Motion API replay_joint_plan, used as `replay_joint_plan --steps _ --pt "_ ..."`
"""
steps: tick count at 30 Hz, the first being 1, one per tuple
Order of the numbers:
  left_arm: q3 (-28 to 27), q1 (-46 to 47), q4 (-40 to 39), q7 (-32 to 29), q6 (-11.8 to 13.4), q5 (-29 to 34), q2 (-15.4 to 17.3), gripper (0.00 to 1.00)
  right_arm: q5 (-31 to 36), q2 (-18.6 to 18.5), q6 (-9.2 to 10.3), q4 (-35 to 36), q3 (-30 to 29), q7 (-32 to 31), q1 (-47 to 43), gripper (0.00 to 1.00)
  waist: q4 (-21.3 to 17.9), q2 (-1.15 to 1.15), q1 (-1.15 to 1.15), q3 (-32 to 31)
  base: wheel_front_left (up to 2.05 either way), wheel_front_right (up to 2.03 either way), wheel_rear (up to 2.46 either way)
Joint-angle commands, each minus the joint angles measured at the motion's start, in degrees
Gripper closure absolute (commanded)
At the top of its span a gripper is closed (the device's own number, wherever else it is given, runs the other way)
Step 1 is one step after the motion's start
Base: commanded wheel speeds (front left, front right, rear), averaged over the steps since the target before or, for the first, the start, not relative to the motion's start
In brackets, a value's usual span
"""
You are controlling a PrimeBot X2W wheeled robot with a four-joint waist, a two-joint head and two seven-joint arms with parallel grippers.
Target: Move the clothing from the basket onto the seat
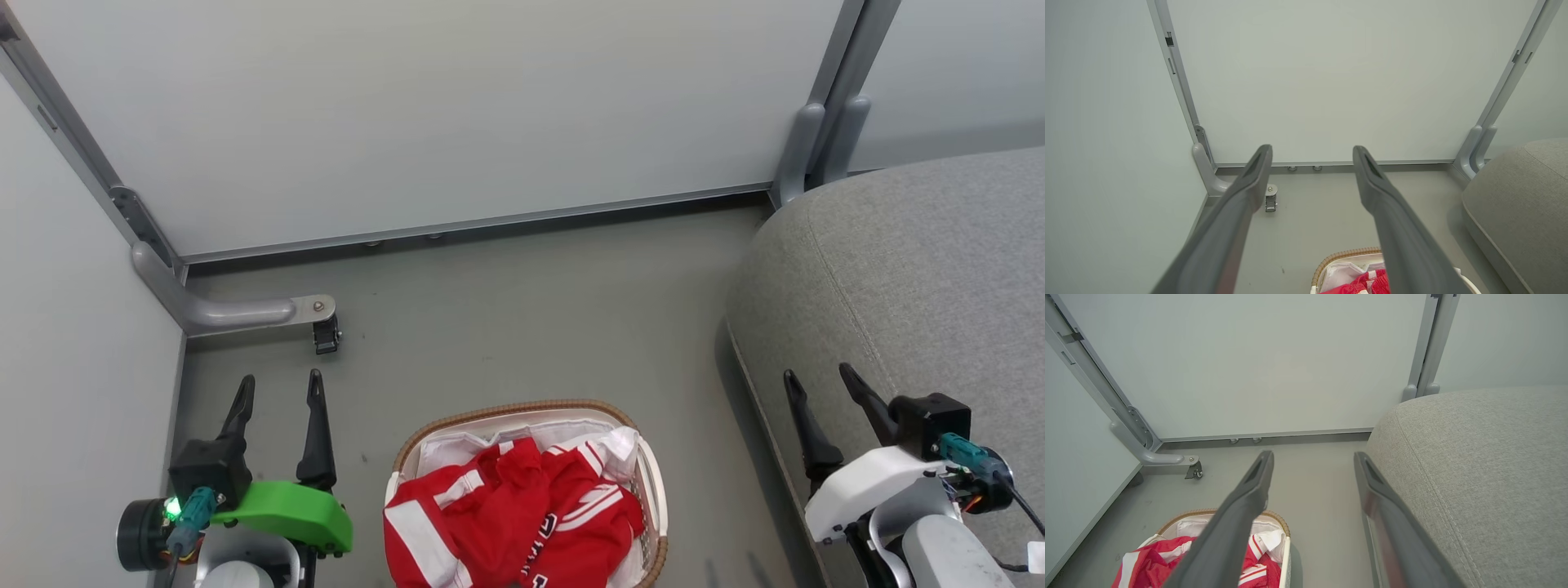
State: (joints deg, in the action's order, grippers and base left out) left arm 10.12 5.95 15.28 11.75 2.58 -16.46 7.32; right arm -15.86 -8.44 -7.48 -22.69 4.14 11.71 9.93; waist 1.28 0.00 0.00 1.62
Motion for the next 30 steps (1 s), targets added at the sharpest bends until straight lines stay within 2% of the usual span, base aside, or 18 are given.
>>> replay_joint_plan --steps 1,12,19,30 --pt "-0.29 -0.16 -0.21 0.53 -0.45 1.42 -0.28 0.0 1.1 -0.29 -0.01 -0.38 0.03 0.64 0.58 0.0 -0.03 0.0 0.0 0.04 0.0 0.0 0.0" --pt "-0.06 0.59 1.76 1.69 -3.02 6.33 -2.56 0.0 5.06 -0.87 -0.01 -0.74 1.59 1.81 2.32 0.0 -1.36 0.0 0.0 3.47 0.0 0.0 0.0" --pt "1.54 4.96 5.55 2.46 -3.93 9.51 -3.82 0.0 7.35 -1.46 0.0 1.26 2.95 2.57 5.58 0.0 -3.54 0.0 0.0 10.49 0.0 0.0 0.0" --pt "5.59 14.35 18.1 3.58 -6.2 14.07 -4.24 0.0 10.7 -1.06 0.0 4.33 5.26 3.6 10.98 0.0 -8.26 0.0 0.0 22.86 0.0 0.0 0.0"
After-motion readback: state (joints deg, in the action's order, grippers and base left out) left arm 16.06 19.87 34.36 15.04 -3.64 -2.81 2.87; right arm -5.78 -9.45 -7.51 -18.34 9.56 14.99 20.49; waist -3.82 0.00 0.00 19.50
